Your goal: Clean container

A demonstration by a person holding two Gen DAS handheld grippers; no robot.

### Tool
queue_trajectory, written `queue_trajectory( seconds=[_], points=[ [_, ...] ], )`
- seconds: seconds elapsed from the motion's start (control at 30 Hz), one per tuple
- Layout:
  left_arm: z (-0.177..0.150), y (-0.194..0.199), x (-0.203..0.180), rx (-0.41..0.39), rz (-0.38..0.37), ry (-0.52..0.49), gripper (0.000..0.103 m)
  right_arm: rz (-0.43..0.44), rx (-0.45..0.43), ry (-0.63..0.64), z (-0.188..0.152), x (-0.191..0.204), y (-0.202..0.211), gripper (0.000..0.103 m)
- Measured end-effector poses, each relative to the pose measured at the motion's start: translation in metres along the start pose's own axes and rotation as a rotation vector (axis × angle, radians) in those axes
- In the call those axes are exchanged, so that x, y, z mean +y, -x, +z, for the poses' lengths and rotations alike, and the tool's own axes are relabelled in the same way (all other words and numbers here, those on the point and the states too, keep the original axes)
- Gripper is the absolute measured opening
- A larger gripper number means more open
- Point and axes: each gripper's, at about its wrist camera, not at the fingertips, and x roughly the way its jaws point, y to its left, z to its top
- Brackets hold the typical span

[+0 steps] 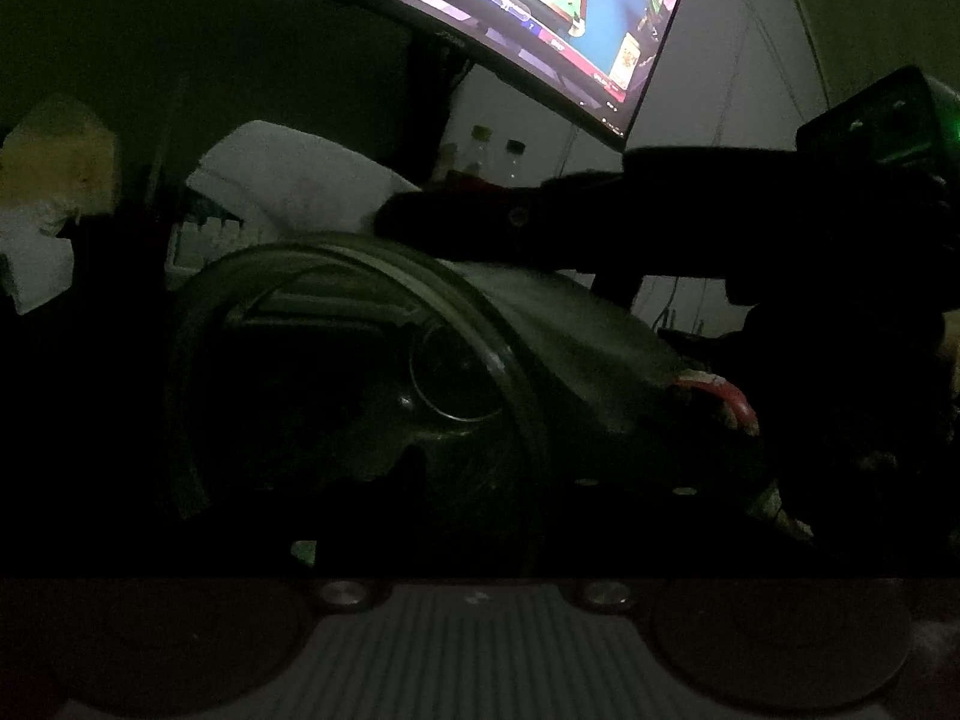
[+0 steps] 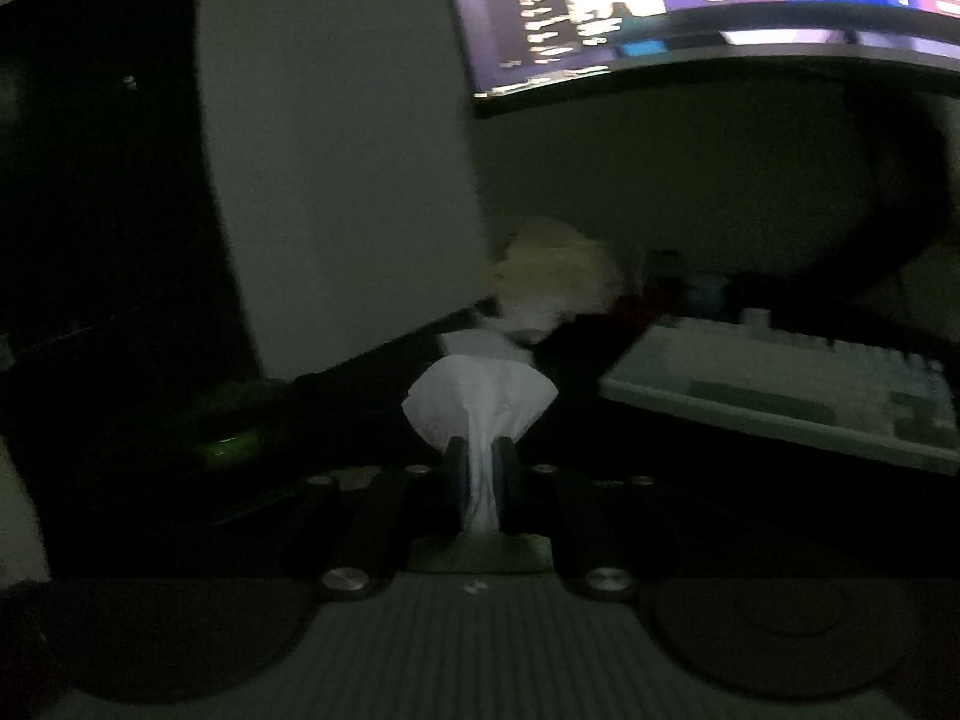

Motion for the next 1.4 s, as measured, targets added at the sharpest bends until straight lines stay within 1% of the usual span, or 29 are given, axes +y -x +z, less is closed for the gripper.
queue_trajectory(
  seconds=[0.03,0.07,0.13,0.17,0.2,0.23,0.27,0.33,0.37,0.43,0.47,0.5,0.57,0.63,0.67,0.73,0.8,0.87,0.93,1.07,1.13,1.17,1.23,1.27,1.4],
  points=[
    [0.000,0.000,0.000,0.001,0.001,-0.002,0.032,-0.005,0.002,-0.017,0.000,-0.004,-0.001,0.011],
    [0.001,0.000,0.000,0.004,0.004,-0.002,0.033,-0.033,0.004,-0.038,0.001,-0.009,-0.001,0.011],
    [0.003,0.000,-0.001,0.013,0.012,0.005,0.033,-0.141,0.008,-0.071,0.002,-0.023,-0.003,0.011],
    [0.003,-0.001,-0.001,0.015,0.016,0.004,0.033,-0.179,0.008,-0.084,0.003,-0.028,-0.003,0.011],
    [0.004,-0.001,-0.001,0.016,0.020,0.001,0.032,-0.177,0.006,-0.092,0.003,-0.029,-0.001,0.011],
    [0.004,-0.001,-0.001,0.017,0.017,0.000,0.029,-0.175,0.003,-0.101,0.003,-0.030,0.001,0.011],
    [0.005,0.000,-0.002,0.013,0.002,-0.002,0.015,-0.172,0.000,-0.109,0.004,-0.031,0.003,0.011],
    [0.007,0.004,-0.008,-0.037,-0.007,-0.034,0.008,-0.168,-0.006,-0.127,0.004,-0.033,0.006,0.011],
    [0.008,0.006,-0.007,-0.070,-0.034,-0.015,0.005,-0.166,-0.009,-0.135,0.005,-0.034,0.008,0.011],
    [0.012,0.010,0.006,-0.139,-0.148,0.121,0.004,-0.162,-0.014,-0.152,0.005,-0.036,0.011,0.011],
    [0.015,0.012,0.014,-0.157,-0.202,0.191,0.005,-0.160,-0.017,-0.161,0.006,-0.037,0.013,0.011],
    [0.017,0.014,0.019,-0.170,-0.236,0.236,0.008,-0.158,-0.020,-0.170,0.006,-0.038,0.015,0.011],
    [0.019,0.016,0.020,-0.182,-0.235,0.240,0.008,-0.153,-0.026,-0.187,0.007,-0.040,0.018,0.011],
    [0.018,0.016,0.016,-0.175,-0.187,0.197,0.009,-0.149,-0.031,-0.204,0.007,-0.042,0.022,0.011],
    [0.017,0.017,0.014,-0.180,-0.177,0.178,0.009,-0.146,-0.027,-0.205,0.007,-0.042,0.022,0.011],
    [0.017,0.019,0.007,-0.159,-0.173,0.128,0.012,-0.137,0.007,-0.182,0.004,-0.034,0.014,0.011],
    [0.018,0.023,0.000,-0.140,-0.162,0.059,0.031,-0.153,0.007,-0.165,0.001,-0.029,0.010,0.011],
    [0.017,0.026,-0.006,-0.117,-0.153,-0.013,0.039,-0.161,0.002,-0.154,0.000,-0.028,0.009,0.011],
    [0.016,0.028,-0.009,-0.089,-0.138,-0.049,0.039,-0.160,-0.002,-0.159,-0.001,-0.029,0.008,0.011],
    [0.009,0.024,-0.007,-0.045,-0.122,-0.063,0.039,-0.177,-0.003,-0.166,-0.003,-0.033,0.006,0.011],
    [0.006,0.022,-0.007,-0.048,-0.075,-0.095,0.037,-0.178,-0.003,-0.171,-0.003,-0.034,0.006,0.011],
    [0.005,0.020,-0.005,-0.046,-0.070,-0.098,0.037,-0.181,-0.003,-0.169,-0.003,-0.033,0.005,0.012],
    [0.003,0.018,-0.002,-0.046,-0.083,-0.061,0.037,-0.186,-0.004,-0.155,-0.002,-0.028,0.005,0.012],
    [0.002,0.016,-0.002,-0.044,-0.084,-0.053,0.037,-0.177,-0.005,-0.146,-0.001,-0.025,0.005,0.012],
    [-0.002,0.013,0.000,-0.040,-0.089,-0.037,0.037,-0.089,-0.003,-0.087,-0.001,-0.005,0.002,0.012]
  ],
)
